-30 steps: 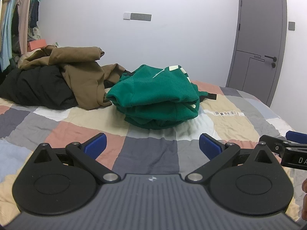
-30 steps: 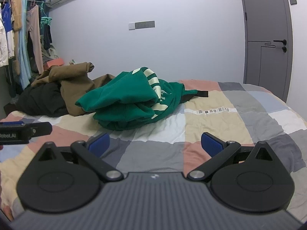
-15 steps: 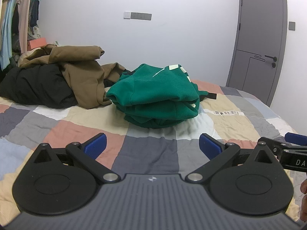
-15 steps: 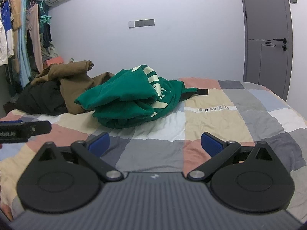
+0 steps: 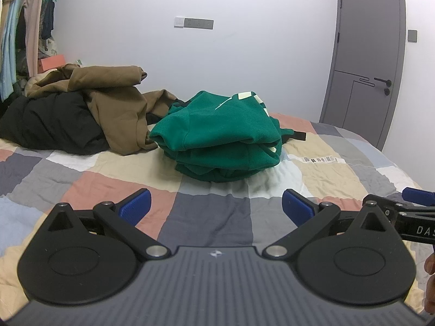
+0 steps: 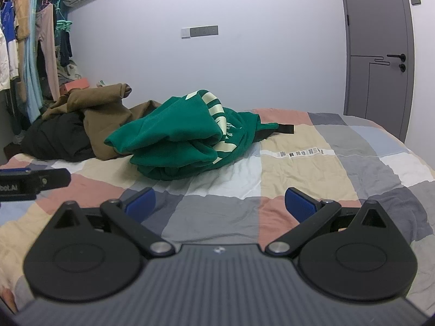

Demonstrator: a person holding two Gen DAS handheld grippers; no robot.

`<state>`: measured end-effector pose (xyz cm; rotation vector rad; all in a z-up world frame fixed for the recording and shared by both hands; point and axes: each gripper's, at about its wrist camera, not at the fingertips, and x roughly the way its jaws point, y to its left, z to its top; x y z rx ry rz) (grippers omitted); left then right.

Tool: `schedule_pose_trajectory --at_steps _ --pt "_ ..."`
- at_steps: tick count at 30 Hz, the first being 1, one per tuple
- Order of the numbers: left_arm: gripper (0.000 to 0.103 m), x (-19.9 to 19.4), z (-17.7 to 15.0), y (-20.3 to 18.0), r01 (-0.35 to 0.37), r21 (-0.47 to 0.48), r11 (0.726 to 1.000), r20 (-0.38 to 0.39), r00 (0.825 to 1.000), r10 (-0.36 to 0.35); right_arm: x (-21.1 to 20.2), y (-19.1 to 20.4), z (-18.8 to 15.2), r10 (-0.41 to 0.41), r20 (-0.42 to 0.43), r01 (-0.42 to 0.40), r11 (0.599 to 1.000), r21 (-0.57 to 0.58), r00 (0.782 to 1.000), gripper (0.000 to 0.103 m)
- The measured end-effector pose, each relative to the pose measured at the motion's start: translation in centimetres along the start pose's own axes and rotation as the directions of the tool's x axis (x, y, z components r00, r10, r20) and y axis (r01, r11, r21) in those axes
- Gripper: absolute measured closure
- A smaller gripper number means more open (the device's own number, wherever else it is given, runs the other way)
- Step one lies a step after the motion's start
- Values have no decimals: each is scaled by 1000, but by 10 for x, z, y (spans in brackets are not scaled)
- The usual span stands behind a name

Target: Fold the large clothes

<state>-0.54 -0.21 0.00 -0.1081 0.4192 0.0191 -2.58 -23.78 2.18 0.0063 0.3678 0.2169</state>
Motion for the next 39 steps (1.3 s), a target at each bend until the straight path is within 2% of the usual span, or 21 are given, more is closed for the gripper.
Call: schedule_pose_trajectory --at_steps 15,22,39 --pt "0 0 0 -1 2 -1 1000 1 1000 -2 1 -2 -1 2 2 -2 1000 5 1000 0" --pt "0 0 0 0 -3 -2 1000 3 1000 3 0 -7 -1 31 10 -32 998 61 999 0" --pt "0 -2 4 6 14 -12 1000 6 1000 -13 3 -2 -4 29 4 -29 997 75 1000 0"
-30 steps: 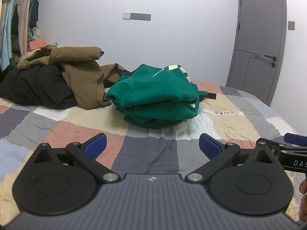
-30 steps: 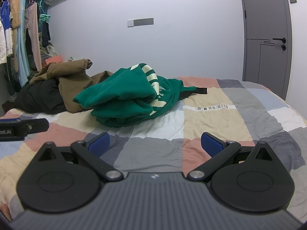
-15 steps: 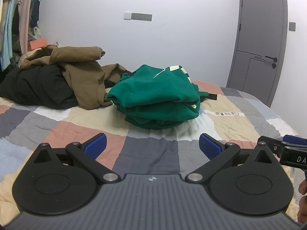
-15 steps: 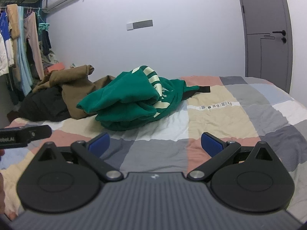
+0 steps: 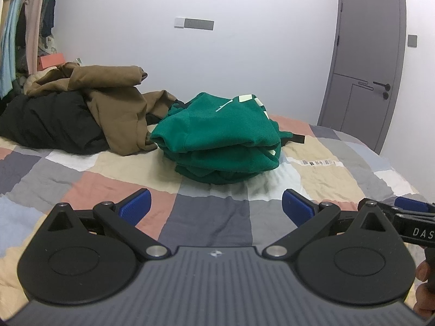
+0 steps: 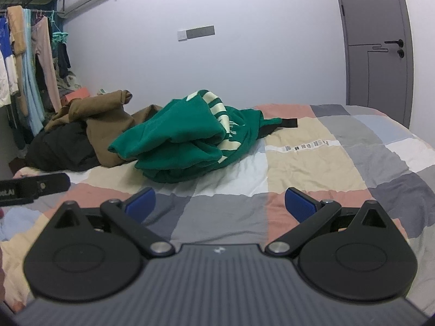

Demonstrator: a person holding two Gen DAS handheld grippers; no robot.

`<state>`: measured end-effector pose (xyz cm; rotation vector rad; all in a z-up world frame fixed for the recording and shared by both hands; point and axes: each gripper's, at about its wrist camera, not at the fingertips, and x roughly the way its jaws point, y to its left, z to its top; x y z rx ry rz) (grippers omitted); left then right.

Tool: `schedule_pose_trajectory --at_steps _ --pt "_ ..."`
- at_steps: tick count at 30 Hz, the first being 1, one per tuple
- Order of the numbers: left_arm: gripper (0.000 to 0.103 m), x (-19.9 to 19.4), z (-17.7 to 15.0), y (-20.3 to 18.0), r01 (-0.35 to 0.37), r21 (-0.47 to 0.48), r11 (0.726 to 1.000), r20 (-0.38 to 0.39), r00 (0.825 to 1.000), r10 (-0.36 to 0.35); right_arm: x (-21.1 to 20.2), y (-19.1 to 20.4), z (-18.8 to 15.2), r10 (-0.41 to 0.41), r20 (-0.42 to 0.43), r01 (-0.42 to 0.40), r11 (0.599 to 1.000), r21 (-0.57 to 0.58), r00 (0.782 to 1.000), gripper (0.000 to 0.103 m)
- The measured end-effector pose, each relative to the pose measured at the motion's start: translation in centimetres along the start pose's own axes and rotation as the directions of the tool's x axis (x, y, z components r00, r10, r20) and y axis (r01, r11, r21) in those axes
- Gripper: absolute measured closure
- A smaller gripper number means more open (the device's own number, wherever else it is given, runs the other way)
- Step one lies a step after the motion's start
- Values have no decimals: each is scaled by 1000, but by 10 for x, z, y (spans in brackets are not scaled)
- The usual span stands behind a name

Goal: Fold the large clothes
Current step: 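Reach both grippers toward the folded green hoodie on the bed, then grasp the hoodie edge with the left gripper while the right gripper grasps another edge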

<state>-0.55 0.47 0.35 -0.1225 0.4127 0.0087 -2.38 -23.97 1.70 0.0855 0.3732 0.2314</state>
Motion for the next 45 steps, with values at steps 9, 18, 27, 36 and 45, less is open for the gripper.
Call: schedule_pose_trajectory --at_steps 9,18,27,36,45 --pt "0 16 12 7 4 19 1000 1 1000 -4 19 3 9 21 2 -21 999 38 1000 0" --pt "0 64 51 38 -42 68 997 4 999 42 58 6 29 58 13 -58 998 15 998 0" --pt "0 159 61 83 -12 -49 999 -94 996 8 146 14 31 112 -91 -109 993 37 990 1" --pt "0 266 52 136 145 -445 884 -103 972 -211 241 25 19 128 -131 -125 992 30 983 6" --pt "19 320 32 169 261 -700 665 4 932 -363 291 43 22 145 -49 -147 988 -55 988 21"
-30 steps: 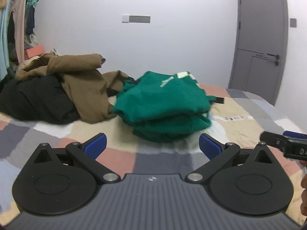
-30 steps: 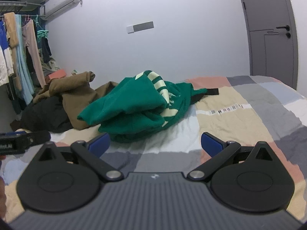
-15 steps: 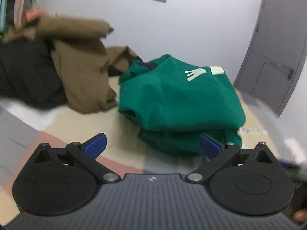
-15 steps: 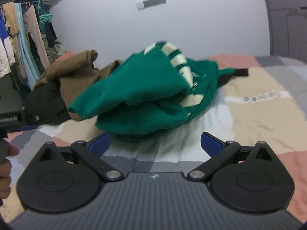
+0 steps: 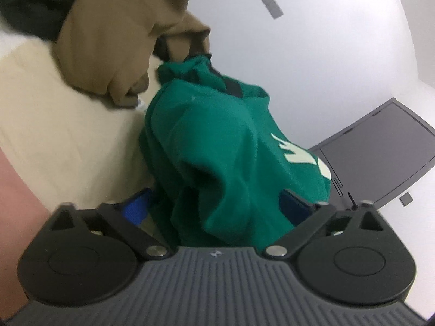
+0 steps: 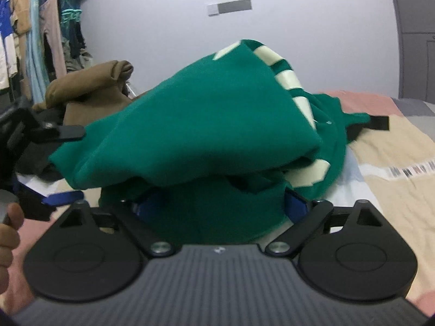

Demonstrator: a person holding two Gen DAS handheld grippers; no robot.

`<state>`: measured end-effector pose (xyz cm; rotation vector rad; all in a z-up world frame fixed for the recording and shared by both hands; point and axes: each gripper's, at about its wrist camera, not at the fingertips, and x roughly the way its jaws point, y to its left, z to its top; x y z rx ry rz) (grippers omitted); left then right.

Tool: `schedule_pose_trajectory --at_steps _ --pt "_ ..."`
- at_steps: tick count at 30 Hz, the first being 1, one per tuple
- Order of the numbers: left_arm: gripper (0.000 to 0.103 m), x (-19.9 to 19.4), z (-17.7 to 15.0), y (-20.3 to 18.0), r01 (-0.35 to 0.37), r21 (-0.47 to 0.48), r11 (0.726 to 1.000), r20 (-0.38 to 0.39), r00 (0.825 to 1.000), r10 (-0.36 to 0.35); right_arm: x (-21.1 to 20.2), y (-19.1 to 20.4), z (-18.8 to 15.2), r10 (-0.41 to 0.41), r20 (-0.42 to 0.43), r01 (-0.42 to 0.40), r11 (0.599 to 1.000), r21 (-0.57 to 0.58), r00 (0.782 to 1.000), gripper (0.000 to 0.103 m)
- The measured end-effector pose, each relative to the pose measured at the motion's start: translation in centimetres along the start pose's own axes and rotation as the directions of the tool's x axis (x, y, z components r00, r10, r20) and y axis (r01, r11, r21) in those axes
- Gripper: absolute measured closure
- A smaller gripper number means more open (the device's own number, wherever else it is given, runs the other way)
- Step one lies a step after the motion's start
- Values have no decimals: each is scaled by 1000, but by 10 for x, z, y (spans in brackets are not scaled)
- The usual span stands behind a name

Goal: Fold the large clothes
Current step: 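Grasp the hoodie edge with the left gripper while the right gripper grasps another edge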

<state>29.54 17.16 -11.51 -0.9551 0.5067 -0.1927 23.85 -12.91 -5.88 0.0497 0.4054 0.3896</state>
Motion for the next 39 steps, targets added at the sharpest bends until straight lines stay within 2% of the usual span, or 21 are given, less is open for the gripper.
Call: schedule_pose_trajectory --at_steps 1,3,4,5,6,8,13,15,22,27,30,32,35,37,39 --pt "24 3 2 -2 -12 17 1000 -5 1000 12 1 1 1 11 6 -10 1000 -9 1000 25" --pt "51 4 2 -9 -22 72 997 0 1000 22 -4 5 4 17 14 -16 999 -38 1000 46" --pt "60 5 2 -14 -23 103 994 -10 1000 24 -9 7 6 14 19 -12 998 -59 1000 52" --pt "77 5 3 -20 -28 135 990 -17 999 30 -12 9 8 7 22 -6 997 -78 1000 63" --pt "86 2 2 -29 -32 176 984 -8 999 34 -19 11 11 -2 26 5 995 -101 1000 68" --pt "92 -9 0 -42 -15 215 976 27 1000 10 -32 15 16 -14 36 19 990 -138 999 72" --pt "94 -54 2 -68 109 195 975 81 989 -127 -72 16 33 -42 67 54 982 -183 997 78" --pt "95 -78 1 -80 145 208 967 103 980 -169 -91 18 40 -50 87 67 977 -203 995 87" --pt "95 -170 -9 -112 213 258 942 144 956 -255 -181 36 58 -46 155 93 946 -310 987 88" --pt "95 -235 -20 -124 226 256 940 187 942 -278 -248 57 56 8 171 54 932 -358 985 91" --pt "95 -259 -25 -117 178 244 953 190 955 -227 -279 71 45 66 142 -10 932 -362 988 92" --pt "95 -270 -31 -108 86 252 964 195 971 -137 -286 81 31 96 79 -63 933 -354 992 92" --pt "95 -271 -33 -86 -17 195 981 155 988 -14 -278 96 -1 140 -59 -152 929 -338 988 91" --pt "95 -265 -32 -76 -132 198 971 143 984 104 -267 107 -21 163 -131 -197 926 -322 978 91" --pt "95 -259 -31 -68 -203 203 958 138 974 177 -254 113 -38 191 -179 -238 926 -293 965 91"
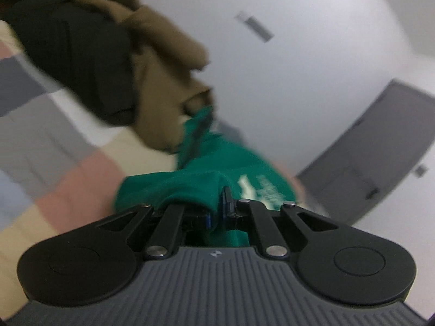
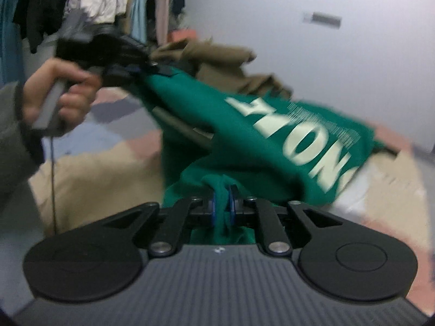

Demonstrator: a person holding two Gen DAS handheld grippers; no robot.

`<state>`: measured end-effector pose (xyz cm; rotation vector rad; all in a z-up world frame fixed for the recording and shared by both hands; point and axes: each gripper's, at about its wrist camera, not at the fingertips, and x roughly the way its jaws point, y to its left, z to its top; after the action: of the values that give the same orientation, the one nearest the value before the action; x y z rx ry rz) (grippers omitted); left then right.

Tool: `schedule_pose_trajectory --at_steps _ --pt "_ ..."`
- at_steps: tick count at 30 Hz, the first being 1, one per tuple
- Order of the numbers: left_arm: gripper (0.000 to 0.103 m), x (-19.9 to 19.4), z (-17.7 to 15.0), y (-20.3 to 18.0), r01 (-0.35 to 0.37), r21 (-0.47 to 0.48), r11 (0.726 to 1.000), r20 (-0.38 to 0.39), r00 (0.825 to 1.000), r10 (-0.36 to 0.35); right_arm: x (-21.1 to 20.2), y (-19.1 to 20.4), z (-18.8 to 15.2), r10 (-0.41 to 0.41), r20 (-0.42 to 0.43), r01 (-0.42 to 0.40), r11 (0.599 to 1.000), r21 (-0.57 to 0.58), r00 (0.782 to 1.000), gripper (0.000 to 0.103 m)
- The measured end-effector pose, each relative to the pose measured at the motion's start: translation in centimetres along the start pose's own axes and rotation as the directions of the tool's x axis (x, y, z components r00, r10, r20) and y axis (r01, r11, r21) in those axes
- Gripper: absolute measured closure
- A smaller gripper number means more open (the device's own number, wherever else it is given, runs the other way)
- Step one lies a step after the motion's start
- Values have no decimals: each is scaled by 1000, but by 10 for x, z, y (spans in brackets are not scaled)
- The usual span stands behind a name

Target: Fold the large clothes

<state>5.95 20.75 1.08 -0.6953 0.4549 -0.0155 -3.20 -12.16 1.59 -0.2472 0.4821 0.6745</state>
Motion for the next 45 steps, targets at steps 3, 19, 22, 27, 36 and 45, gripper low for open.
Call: schedule_pose_trajectory --at_steps 3,19,22,27,36,45 --pt "94 9 -3 5 -67 30 997 -38 997 68 19 1 -3 36 -46 -34 998 49 998 89" --pt "29 15 -49 -13 76 -202 976 -149 983 -107 16 -153 -11 -39 44 0 742 670 998 44" --pt "28 25 -59 -13 52 -254 966 -180 979 -100 54 -192 -20 -57 -21 53 648 760 998 44" --pt "27 50 -69 -10 14 -275 961 -223 972 -78 126 -236 -39 -90 -114 145 536 832 989 44" --pt "28 107 -80 12 -90 -321 943 -297 955 -10 196 -260 -55 -7 44 -34 499 866 999 46" --pt "78 109 -77 16 -140 -286 948 -290 956 54 224 -249 -20 64 14 -52 636 770 998 89"
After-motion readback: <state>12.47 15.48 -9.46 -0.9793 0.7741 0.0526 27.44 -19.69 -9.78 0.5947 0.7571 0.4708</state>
